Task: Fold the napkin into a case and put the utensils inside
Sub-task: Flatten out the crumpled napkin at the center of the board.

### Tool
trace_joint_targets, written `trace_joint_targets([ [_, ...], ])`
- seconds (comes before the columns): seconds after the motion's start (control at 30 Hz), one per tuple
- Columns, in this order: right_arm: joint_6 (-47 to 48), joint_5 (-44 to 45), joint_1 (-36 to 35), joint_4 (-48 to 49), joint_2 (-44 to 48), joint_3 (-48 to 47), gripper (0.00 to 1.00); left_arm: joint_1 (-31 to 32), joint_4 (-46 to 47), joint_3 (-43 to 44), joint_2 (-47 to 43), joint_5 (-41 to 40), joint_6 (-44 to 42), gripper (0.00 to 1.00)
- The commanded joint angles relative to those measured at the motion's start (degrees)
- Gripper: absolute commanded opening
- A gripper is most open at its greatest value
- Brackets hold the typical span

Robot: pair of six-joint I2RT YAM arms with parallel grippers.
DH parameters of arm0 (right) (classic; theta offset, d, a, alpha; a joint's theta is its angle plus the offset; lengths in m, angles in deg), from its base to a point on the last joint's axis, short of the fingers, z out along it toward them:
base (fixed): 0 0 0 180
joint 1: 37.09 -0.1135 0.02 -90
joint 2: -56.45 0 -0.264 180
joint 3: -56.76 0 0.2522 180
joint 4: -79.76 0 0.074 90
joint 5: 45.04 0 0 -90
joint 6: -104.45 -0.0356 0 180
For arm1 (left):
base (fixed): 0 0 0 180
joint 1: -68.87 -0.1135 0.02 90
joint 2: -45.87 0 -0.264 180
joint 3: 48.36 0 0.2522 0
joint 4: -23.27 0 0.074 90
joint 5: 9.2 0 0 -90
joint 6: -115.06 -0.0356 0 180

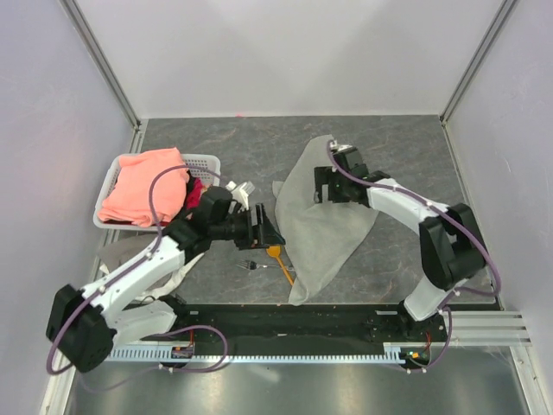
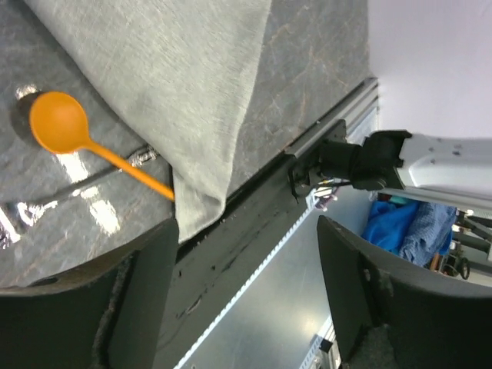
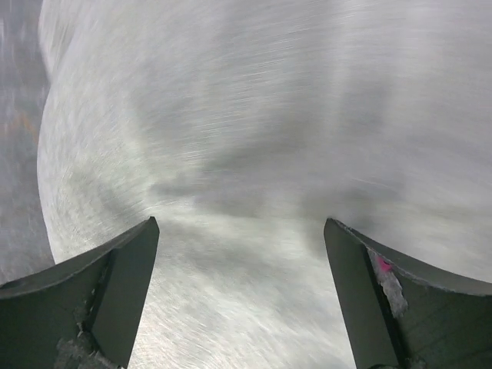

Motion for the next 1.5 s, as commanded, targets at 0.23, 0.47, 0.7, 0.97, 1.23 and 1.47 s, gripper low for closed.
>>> trace_joint_targets([
  [0.23, -3.54, 3.47, 21.42, -4.54, -1.14, -5.00, 0.98, 21.06, -1.18, 27.46, 31.67, -24.16, -17.22, 0.73],
  [0.47, -2.84, -5.40, 24.15, -4.10, -7.48, -9.14, 0.89, 28.44, -1.10, 36.45, 49.17, -23.66, -17.95, 0.71],
  [0.7, -3.54, -4.45, 24.06, -2.52, -5.72, -5.10, 0.84, 32.14, -0.83, 41.11, 58.14, -27.52, -16.63, 0.72],
  [0.97, -5.30, -1.20, 23.36, -3.05, 0.78, -1.50, 0.89, 32.06, -3.47, 43.22, 62.20, -31.48, -16.80, 0.29],
  [1.23, -7.75, -5.50, 20.72, -1.65, 1.05, -0.44, 0.90, 32.06, -3.38, 43.40, 58.68, -30.60, -16.27, 0.09],
  [1.47, -11.72, -7.35, 20.54, 1.00, -1.59, 1.23, 0.86, 32.06, -3.73, 42.09, 55.08, -30.43, -16.01, 0.04],
])
